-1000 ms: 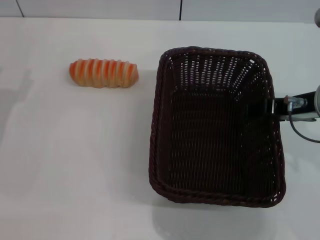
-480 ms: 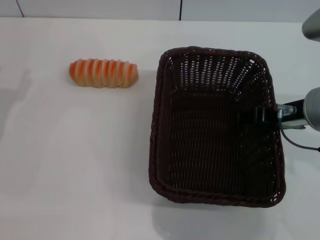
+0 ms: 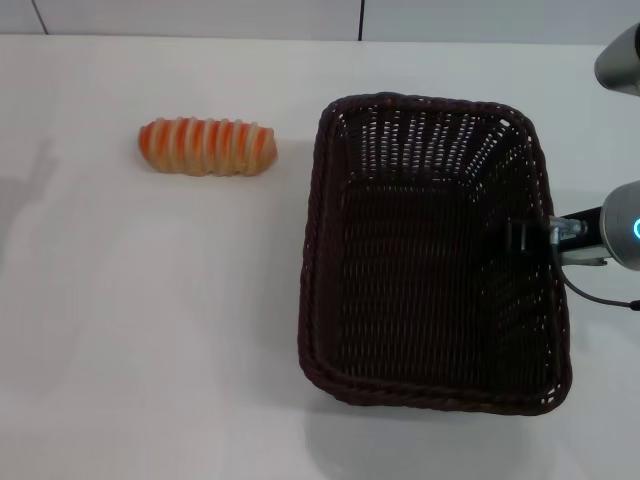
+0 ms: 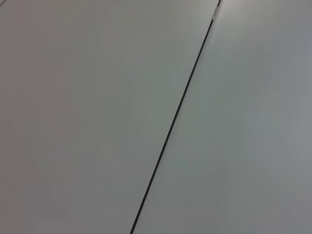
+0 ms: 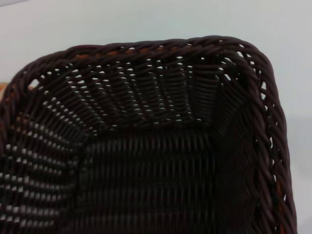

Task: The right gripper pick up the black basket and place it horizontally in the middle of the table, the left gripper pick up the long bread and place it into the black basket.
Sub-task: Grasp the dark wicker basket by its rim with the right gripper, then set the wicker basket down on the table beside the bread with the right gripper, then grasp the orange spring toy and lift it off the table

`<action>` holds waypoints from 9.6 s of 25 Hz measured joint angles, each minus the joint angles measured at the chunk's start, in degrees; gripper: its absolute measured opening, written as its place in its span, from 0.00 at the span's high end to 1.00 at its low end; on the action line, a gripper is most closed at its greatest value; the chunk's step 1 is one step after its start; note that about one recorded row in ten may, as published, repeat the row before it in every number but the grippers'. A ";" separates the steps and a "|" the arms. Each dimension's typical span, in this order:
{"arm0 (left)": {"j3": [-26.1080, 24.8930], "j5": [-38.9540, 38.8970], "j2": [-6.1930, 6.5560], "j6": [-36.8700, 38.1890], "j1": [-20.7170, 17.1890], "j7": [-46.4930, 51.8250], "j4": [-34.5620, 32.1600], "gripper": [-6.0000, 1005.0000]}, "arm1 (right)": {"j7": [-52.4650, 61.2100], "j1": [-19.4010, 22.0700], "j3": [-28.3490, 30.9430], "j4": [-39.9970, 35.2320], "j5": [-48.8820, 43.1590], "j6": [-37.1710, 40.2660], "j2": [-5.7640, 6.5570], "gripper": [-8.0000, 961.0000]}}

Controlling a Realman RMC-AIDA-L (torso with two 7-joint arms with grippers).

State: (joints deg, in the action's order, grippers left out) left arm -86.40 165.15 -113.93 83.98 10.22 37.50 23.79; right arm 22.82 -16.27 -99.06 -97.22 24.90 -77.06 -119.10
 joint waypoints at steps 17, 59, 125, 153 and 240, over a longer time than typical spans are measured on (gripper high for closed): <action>-0.82 0.00 -0.20 1.64 -0.65 0.12 0.57 0.14 | -0.54 0.75 -1.85 -2.69 -4.59 2.71 0.05 0.84; -5.31 0.16 -3.87 -12.44 -1.34 -10.35 9.02 0.14 | -67.32 -28.17 17.03 -1.85 22.79 -18.85 0.57 0.85; -5.42 0.17 -4.32 -13.24 -0.56 -8.87 11.10 0.15 | -67.97 -32.56 7.38 17.77 13.38 -5.29 0.27 0.73; 2.90 0.31 -2.37 -20.15 -0.90 -4.24 17.70 0.15 | -68.97 6.94 -9.88 22.30 10.05 101.61 0.05 0.70; -19.84 -17.27 -3.84 -142.36 31.29 -123.19 33.12 0.19 | -43.49 24.73 -19.87 35.76 11.54 138.08 -0.24 0.20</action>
State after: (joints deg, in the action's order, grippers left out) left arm -106.24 147.88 -117.77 -58.38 41.51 -85.69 56.91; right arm -20.67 8.46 -118.93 -61.46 36.43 61.02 -119.34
